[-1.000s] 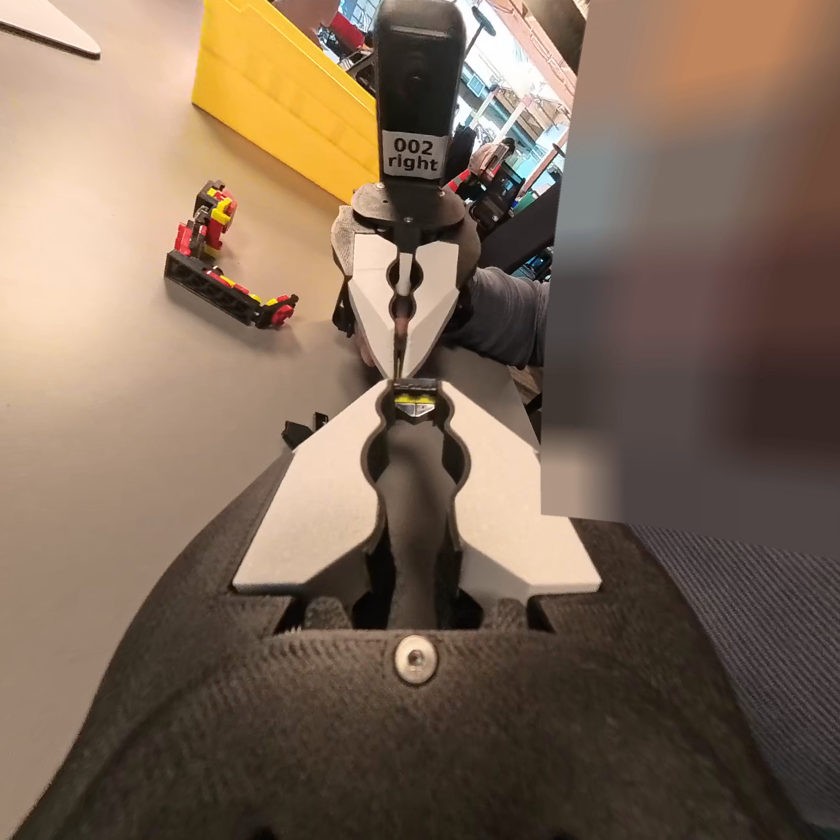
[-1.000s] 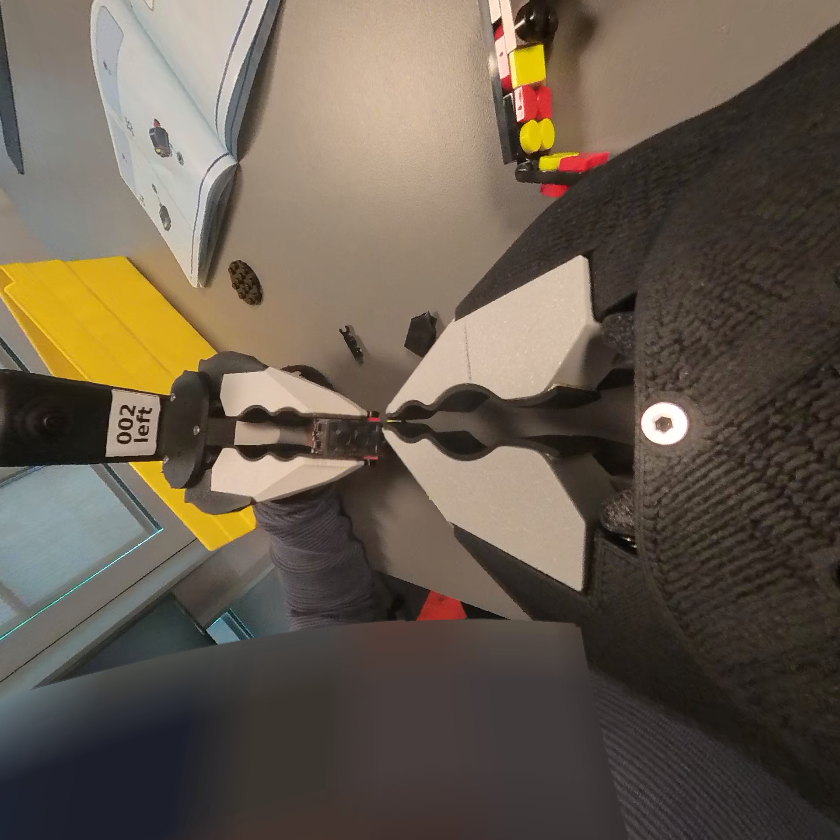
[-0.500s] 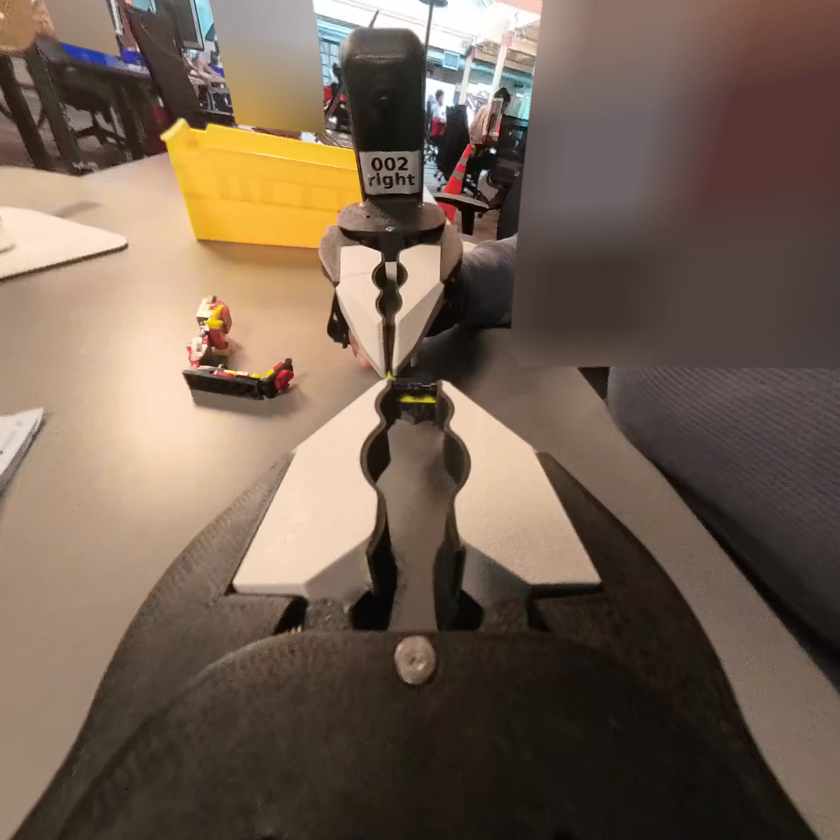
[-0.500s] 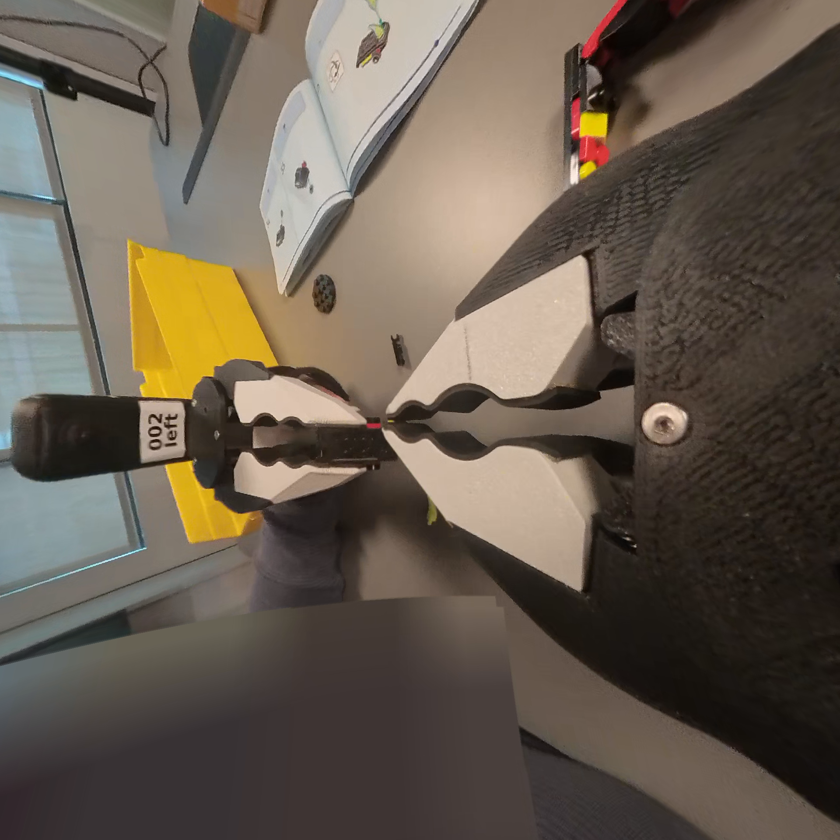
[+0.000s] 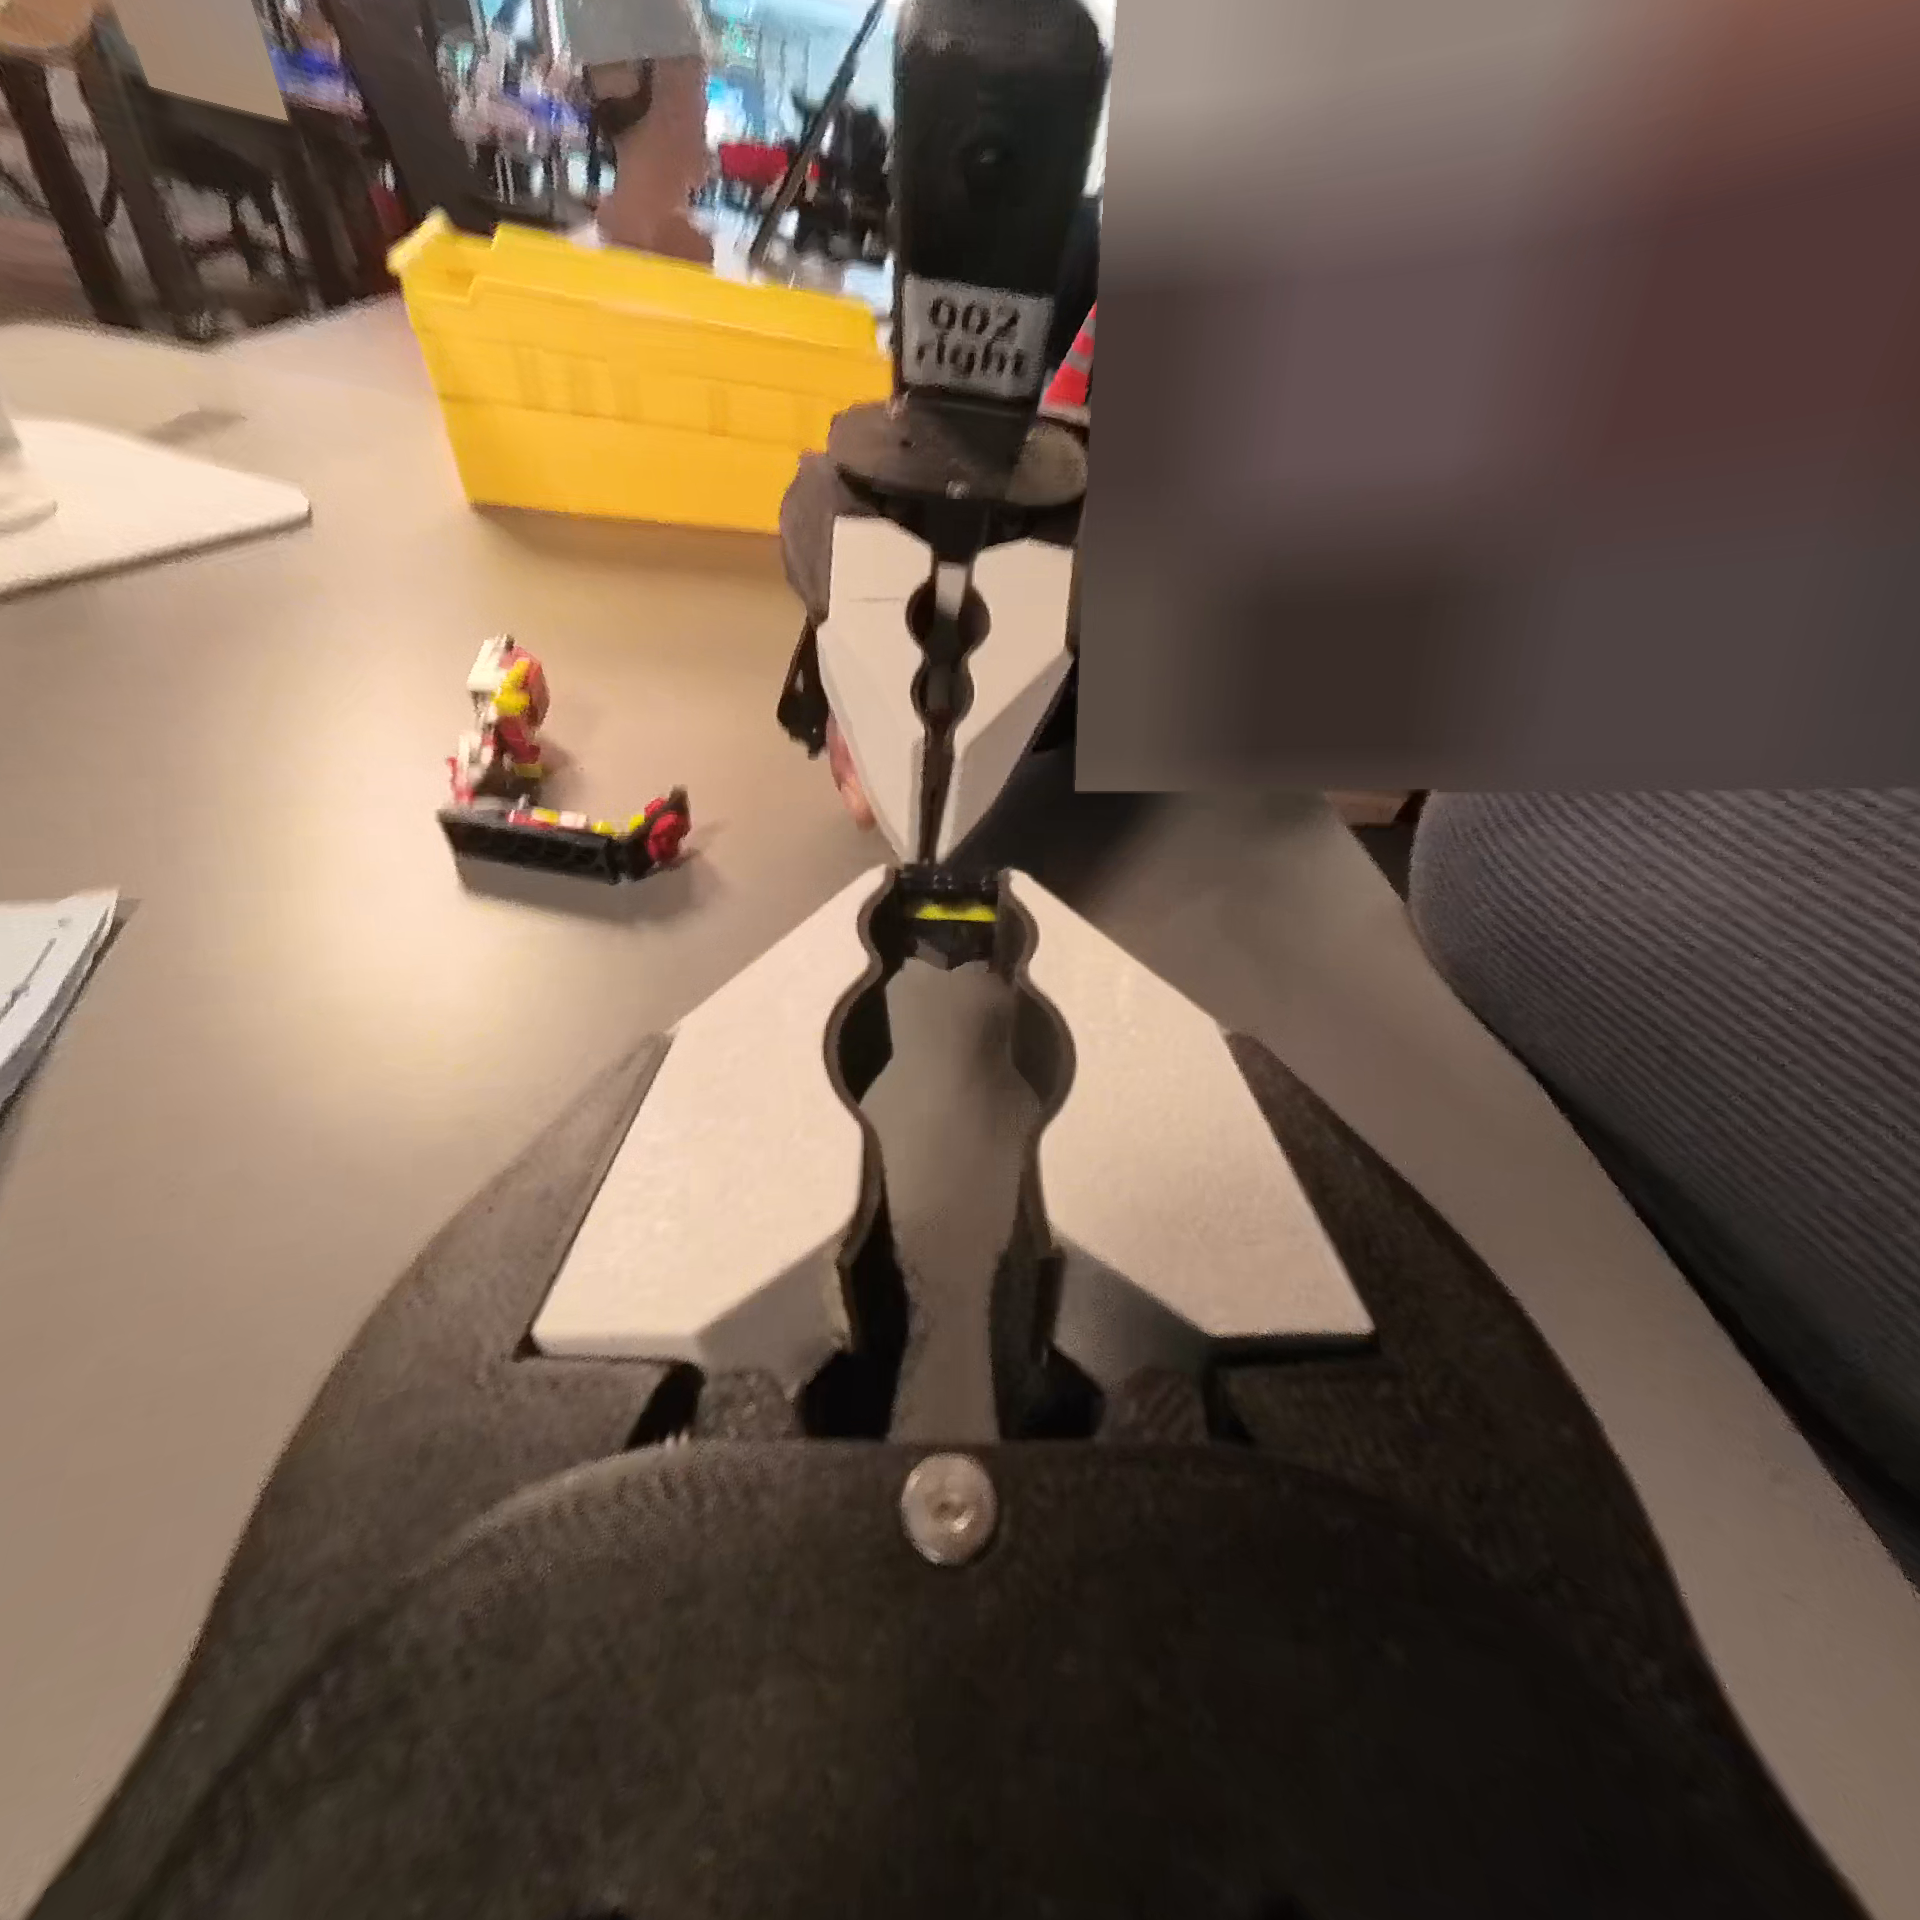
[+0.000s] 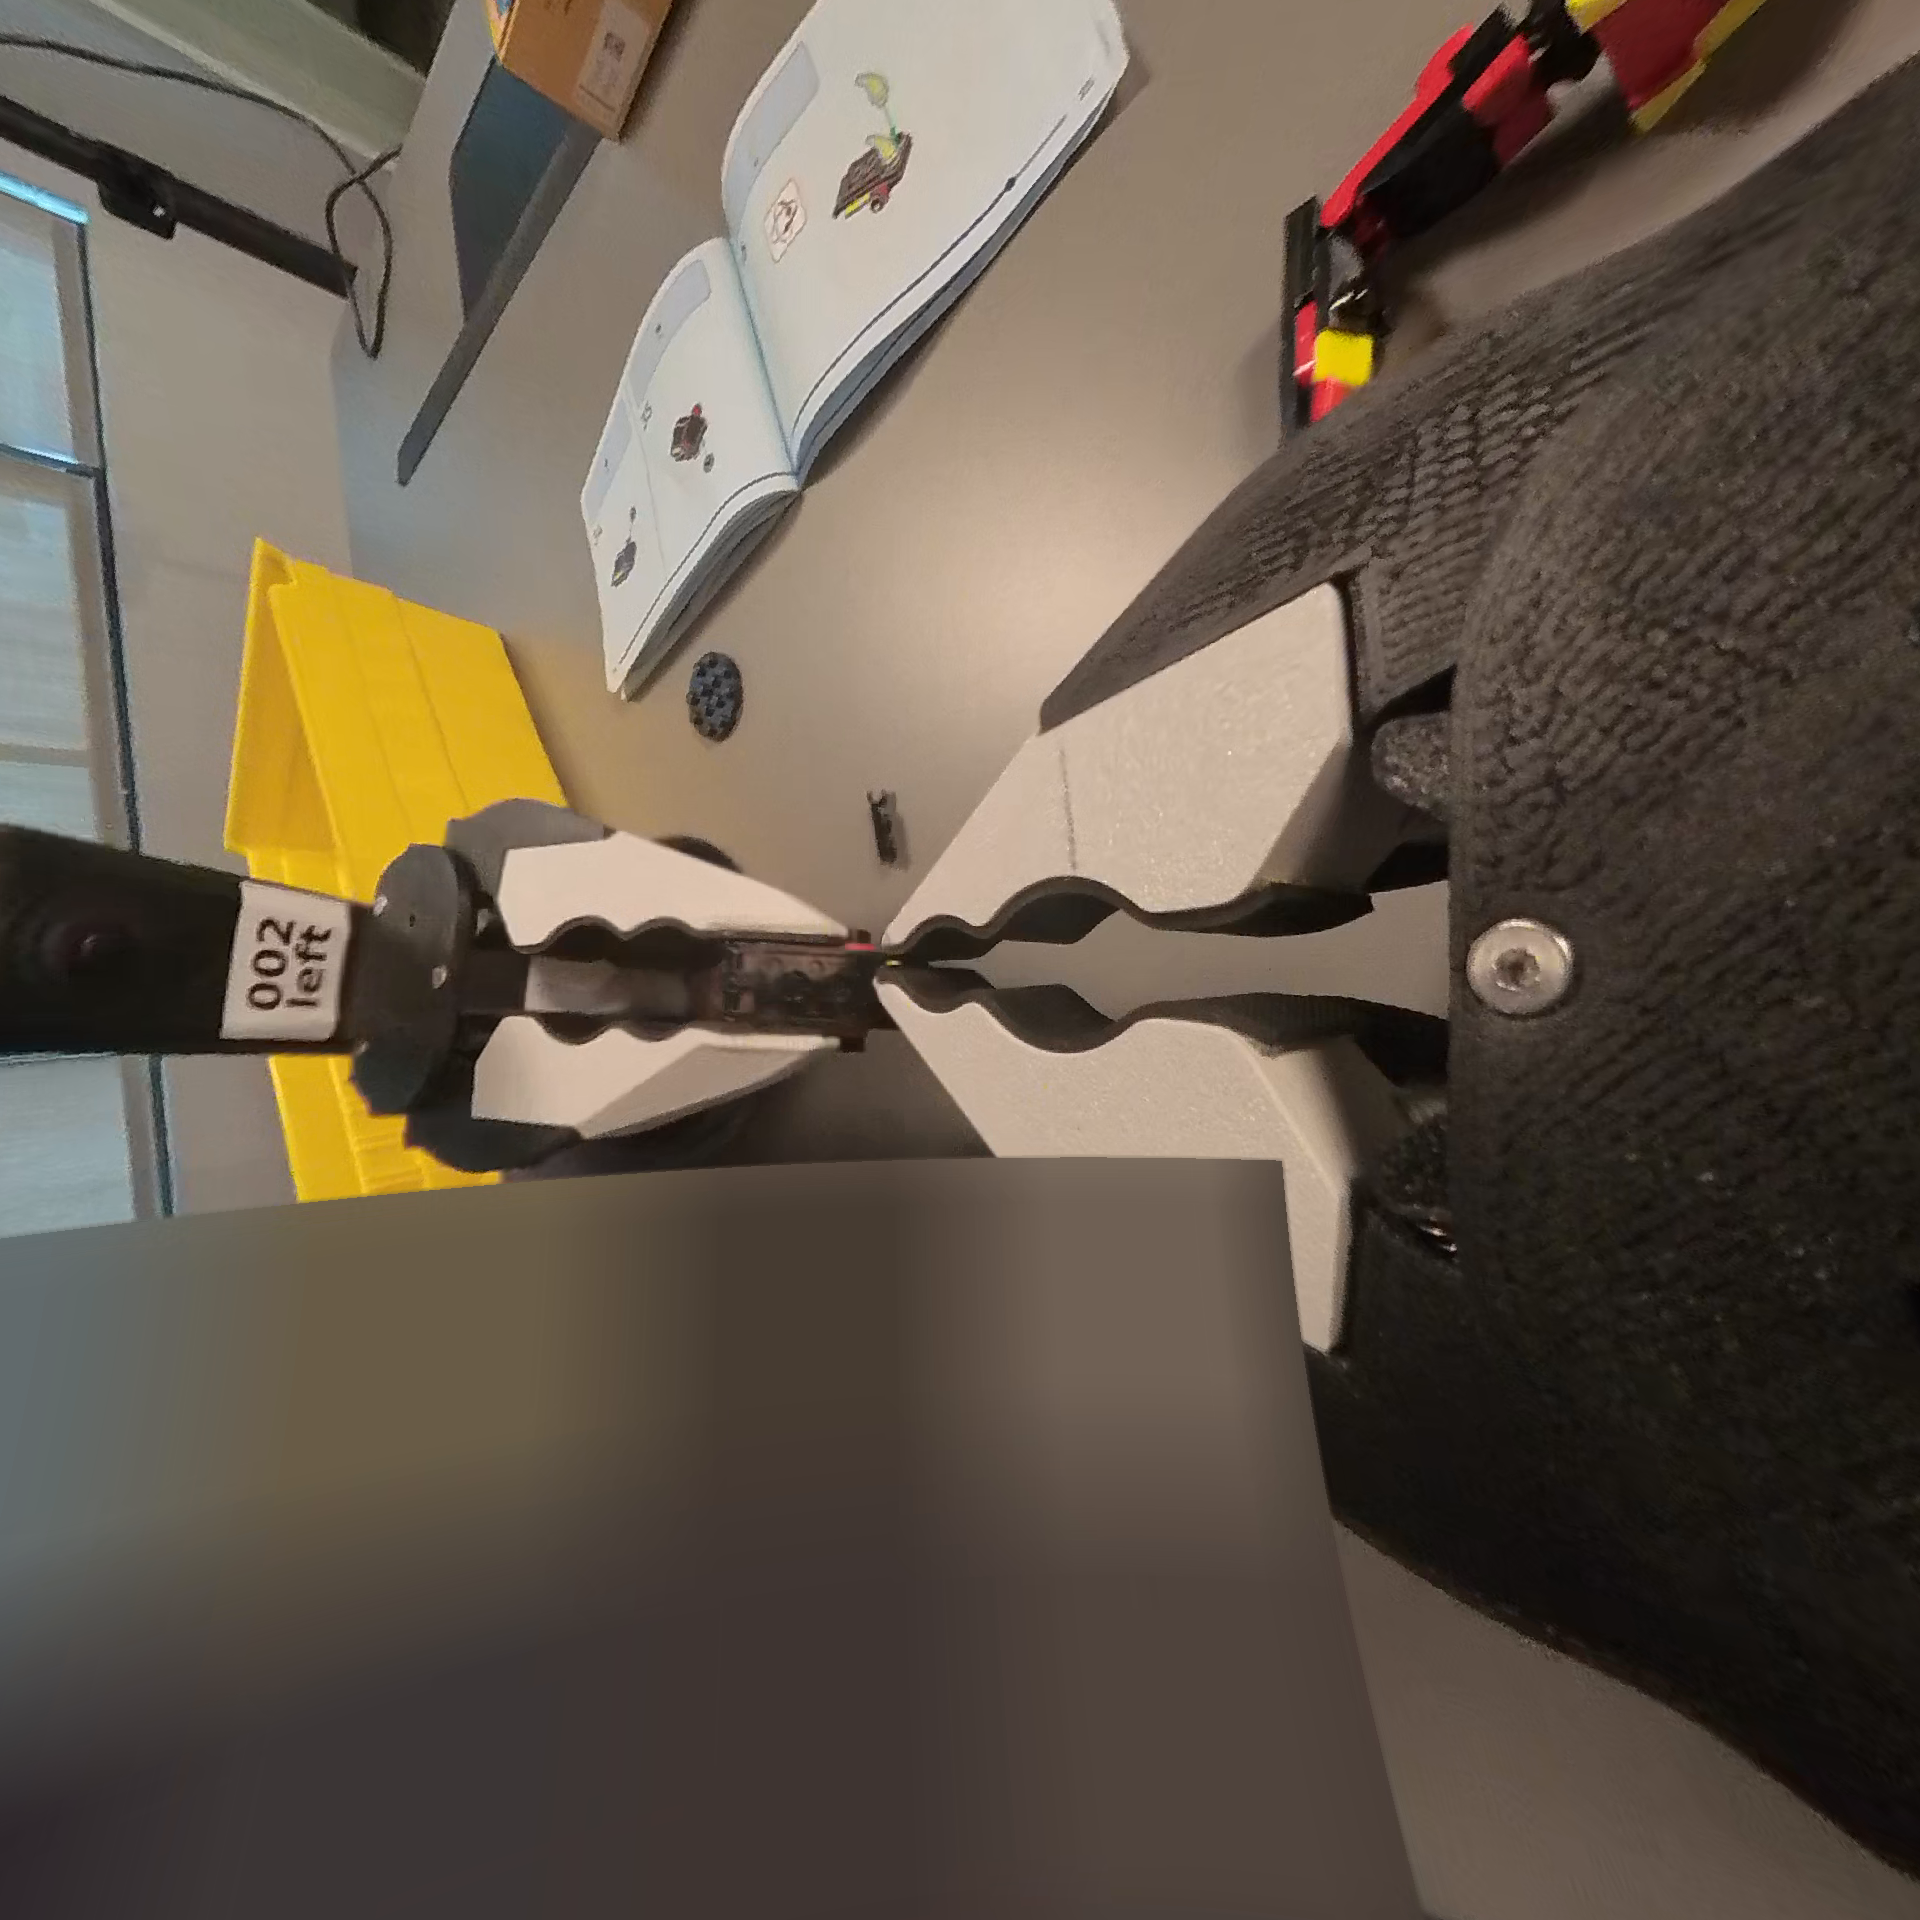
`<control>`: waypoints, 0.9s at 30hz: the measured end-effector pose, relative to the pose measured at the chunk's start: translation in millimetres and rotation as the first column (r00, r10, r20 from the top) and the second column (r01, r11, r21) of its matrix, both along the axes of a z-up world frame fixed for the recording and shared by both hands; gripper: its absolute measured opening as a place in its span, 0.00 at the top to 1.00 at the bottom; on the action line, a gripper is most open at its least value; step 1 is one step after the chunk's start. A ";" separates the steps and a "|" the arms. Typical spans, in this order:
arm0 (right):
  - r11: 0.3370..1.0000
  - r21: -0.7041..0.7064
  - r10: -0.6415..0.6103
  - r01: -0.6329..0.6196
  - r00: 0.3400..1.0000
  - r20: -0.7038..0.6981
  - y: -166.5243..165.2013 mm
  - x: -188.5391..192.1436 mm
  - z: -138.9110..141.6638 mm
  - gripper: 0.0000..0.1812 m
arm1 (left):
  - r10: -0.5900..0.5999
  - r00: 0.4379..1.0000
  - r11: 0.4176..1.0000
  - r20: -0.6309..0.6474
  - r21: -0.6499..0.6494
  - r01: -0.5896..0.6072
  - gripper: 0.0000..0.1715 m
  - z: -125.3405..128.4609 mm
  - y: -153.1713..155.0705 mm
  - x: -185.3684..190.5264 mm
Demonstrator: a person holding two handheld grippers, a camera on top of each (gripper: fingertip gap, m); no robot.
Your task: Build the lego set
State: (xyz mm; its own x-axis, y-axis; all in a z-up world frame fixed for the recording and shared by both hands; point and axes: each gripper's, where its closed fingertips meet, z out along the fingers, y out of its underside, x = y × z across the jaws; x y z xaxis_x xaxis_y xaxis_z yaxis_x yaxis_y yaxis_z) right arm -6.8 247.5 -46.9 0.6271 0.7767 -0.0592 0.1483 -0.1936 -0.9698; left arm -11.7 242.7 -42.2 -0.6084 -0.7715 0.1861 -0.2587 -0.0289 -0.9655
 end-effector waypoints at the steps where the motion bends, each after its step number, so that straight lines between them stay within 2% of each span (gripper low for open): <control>1: 1.000 -0.009 -0.015 0.015 1.000 0.009 2.1 4.8 -2.3 1.00 | 0.018 0.998 1.000 -0.055 0.019 -0.017 0.91 -7.5 1.6 2.3; 3: 0.998 -0.026 -0.059 0.060 0.997 0.047 7.7 17.3 -9.0 1.00 | 0.071 0.980 0.994 -0.188 0.098 -0.053 0.91 -27.0 4.8 6.6; 5: 0.995 -0.033 -0.087 0.089 0.994 0.070 11.2 26.2 -14.0 1.00 | 0.097 0.944 0.982 -0.316 0.184 -0.040 0.91 -45.3 2.6 6.7; 9: 0.993 -0.053 -0.102 0.105 0.993 0.055 12.6 33.0 -14.3 1.00 | 0.147 0.901 0.946 -0.409 0.324 -0.008 0.91 -59.7 -6.6 10.2; 15: 0.993 -0.060 -0.101 0.106 0.991 0.085 7.4 37.6 -18.4 1.00 | 0.190 0.902 0.891 -0.388 0.454 0.007 0.90 -64.6 -14.8 14.6; 18: 0.992 -0.065 -0.108 0.112 0.992 0.068 6.5 40.5 -17.2 1.00 | 0.197 0.888 0.884 -0.415 0.467 0.022 0.84 -76.8 -16.5 9.5; 21: 0.991 -0.071 -0.111 0.115 0.992 0.058 5.8 42.3 -16.8 1.00 | 0.199 0.900 0.892 -0.387 0.452 -0.003 0.90 -76.1 -15.8 9.1; 22: 0.991 -0.071 -0.108 0.112 0.992 0.059 5.3 42.2 -16.9 1.00 | 0.195 0.902 0.893 -0.385 0.450 -0.001 0.89 -76.0 -15.4 7.7; 27: 0.995 -0.062 -0.074 0.079 0.995 0.068 1.4 38.3 -17.2 1.00 | 0.185 0.898 0.898 -0.399 0.440 0.011 0.72 -72.5 -9.1 -10.2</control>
